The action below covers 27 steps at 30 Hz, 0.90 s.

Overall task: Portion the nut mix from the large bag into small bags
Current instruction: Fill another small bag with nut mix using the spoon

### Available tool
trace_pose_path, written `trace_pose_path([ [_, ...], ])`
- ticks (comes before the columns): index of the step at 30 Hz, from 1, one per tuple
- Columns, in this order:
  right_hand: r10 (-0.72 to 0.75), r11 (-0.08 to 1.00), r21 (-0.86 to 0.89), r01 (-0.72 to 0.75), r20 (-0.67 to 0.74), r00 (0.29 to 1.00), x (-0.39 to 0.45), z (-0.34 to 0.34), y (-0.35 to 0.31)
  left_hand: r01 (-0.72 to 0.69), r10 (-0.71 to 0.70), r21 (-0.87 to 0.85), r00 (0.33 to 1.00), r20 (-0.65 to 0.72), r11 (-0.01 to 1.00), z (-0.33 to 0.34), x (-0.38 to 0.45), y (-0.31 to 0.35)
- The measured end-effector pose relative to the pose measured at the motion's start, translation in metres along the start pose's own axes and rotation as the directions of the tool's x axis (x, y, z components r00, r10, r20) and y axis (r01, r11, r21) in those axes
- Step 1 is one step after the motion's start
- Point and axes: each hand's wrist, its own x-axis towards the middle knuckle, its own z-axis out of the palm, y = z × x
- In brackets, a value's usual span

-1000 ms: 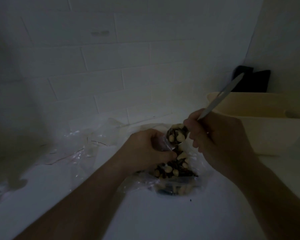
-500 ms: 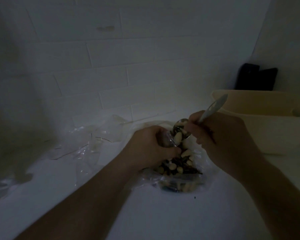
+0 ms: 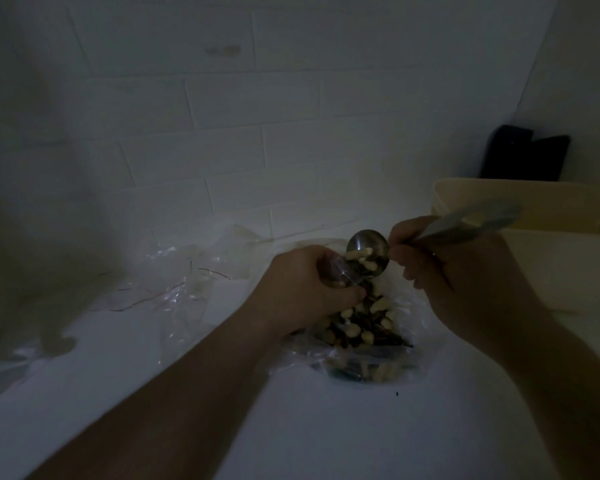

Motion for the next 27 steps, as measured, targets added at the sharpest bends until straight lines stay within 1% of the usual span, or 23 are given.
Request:
trace_pose_path([
  [3,-0.014,1.0,0.011,0.014,-0.006,1.0,-0.0001,0.0014,-0.0007,-0.008,0.009,0.03,1.0,-0.014,1.0,0.0006,-0.0003,0.0005],
  [7,-0.047,0.999,-0.008,0.047,-0.048,0.998,-0.0008,0.0034,-0.001,0.001,-0.001,0.017,1.0,-0.02,1.0,0.0,-0.0005,-0.0003],
  [9,-0.049,0.998,0.033,0.052,-0.082,0.995,-0.0037,0.0043,0.0018,0.003,-0.003,-0.006,1.0,-0.016,1.0,-0.0006,-0.0007,0.0],
  [12,0.0,0.984,0.179,0.018,-0.098,0.995,-0.0048,0.0045,-0.0004,0.012,-0.012,-0.013,1.0,-0.015,1.0,-0.0014,-0.001,0.0001],
  [13,-0.017,0.981,0.191,0.036,-0.098,0.995,-0.0045,0.0042,-0.0017,0.016,-0.016,-0.014,1.0,-0.022,1.0,-0.0018,-0.001,0.0004],
  [16,-0.121,0.98,0.147,0.135,-0.102,0.987,-0.0029,0.0042,-0.005,0.031,-0.032,-0.023,0.999,-0.034,0.999,-0.0018,-0.0013,0.0012],
  [18,-0.13,0.973,0.176,0.146,-0.102,0.986,-0.0032,0.0059,-0.0048,0.03,-0.032,-0.04,0.999,-0.033,0.999,-0.0012,-0.0003,0.0006],
  [19,-0.099,0.972,0.203,0.12,-0.11,0.989,-0.0041,0.0069,-0.0035,0.03,-0.032,-0.058,0.999,-0.031,0.998,-0.0012,-0.0001,0.0003],
  [21,0.039,0.958,0.288,0.004,-0.142,0.989,-0.006,0.0093,-0.0012,0.036,-0.041,-0.147,0.999,-0.032,0.988,-0.0015,-0.0003,-0.0011],
  [23,0.151,0.926,0.373,-0.061,-0.216,0.965,-0.0061,0.01,0.0002,0.046,-0.055,-0.332,0.998,-0.017,0.942,-0.0022,-0.0017,0.0002],
  [25,0.214,0.898,0.436,-0.055,-0.325,0.921,-0.0036,0.0068,0.0002,0.062,-0.069,-0.541,0.998,0.007,0.839,-0.0036,-0.0017,0.0034],
  [27,0.28,0.881,0.467,-0.068,-0.402,0.872,-0.0005,0.0019,-0.0006,0.077,-0.099,-0.703,0.995,0.009,0.707,-0.0047,0.0007,0.0026],
])
